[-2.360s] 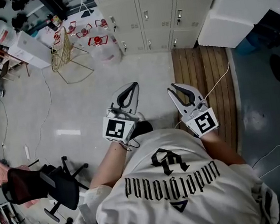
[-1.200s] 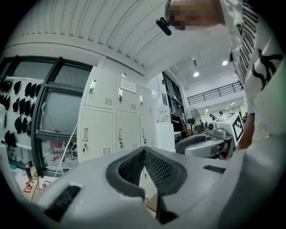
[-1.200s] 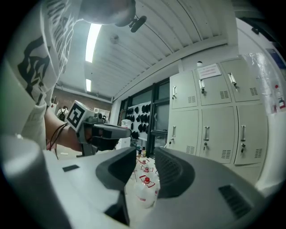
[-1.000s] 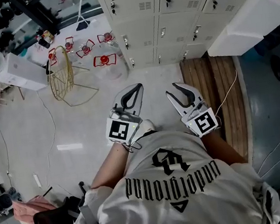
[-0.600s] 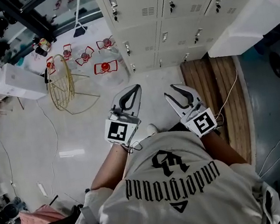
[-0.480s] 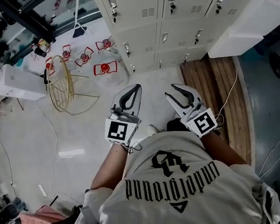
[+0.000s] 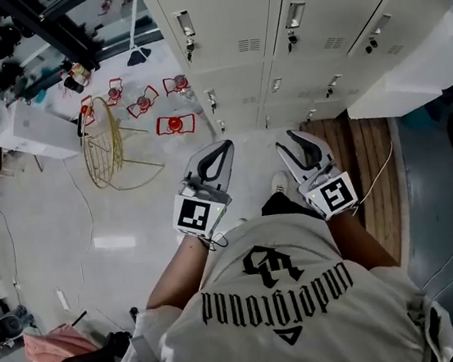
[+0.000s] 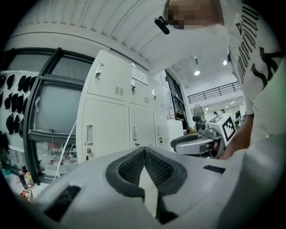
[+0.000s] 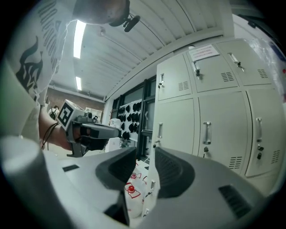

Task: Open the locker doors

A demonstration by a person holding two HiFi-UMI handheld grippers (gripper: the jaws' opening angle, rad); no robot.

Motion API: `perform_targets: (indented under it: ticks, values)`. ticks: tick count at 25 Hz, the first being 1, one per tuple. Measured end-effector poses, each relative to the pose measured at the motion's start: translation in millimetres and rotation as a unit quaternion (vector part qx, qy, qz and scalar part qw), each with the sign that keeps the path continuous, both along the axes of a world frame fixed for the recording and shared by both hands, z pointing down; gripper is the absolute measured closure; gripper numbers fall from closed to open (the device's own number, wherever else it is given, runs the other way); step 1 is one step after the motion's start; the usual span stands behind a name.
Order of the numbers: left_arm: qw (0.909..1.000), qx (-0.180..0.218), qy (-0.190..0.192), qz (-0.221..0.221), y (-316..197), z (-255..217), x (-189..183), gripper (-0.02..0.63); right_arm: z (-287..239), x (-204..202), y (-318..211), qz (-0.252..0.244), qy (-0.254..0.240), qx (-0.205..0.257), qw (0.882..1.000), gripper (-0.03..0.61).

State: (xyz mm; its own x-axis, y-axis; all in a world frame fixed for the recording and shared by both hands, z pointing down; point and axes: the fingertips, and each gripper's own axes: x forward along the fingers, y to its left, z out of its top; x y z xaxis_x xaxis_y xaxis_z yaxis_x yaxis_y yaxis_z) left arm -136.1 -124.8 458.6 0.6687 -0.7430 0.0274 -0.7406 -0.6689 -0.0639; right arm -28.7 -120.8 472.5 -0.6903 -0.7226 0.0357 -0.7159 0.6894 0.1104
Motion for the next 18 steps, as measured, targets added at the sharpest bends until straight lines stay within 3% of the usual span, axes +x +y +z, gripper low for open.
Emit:
perform_targets:
  ticks: [8, 11, 18]
  values:
    - [0.9994, -0.007, -0.002, -0.035, -89, -3, 37, 0.607, -14, 59, -116, -0.006, 0.000, 0.015, 1.000, 0.439]
    - [0.9992, 0.007, -0.016, -0.035, -116, -2, 51, 0.607, -17, 73, -151, -0.011, 0.002, 0.017, 1.000, 0.434]
    - [0.9981, 0.002, -0.007, -0.060, -172, -14, 77, 0.607, -27, 96, -227, -0.019, -0.007, 0.010, 1.000, 0.408]
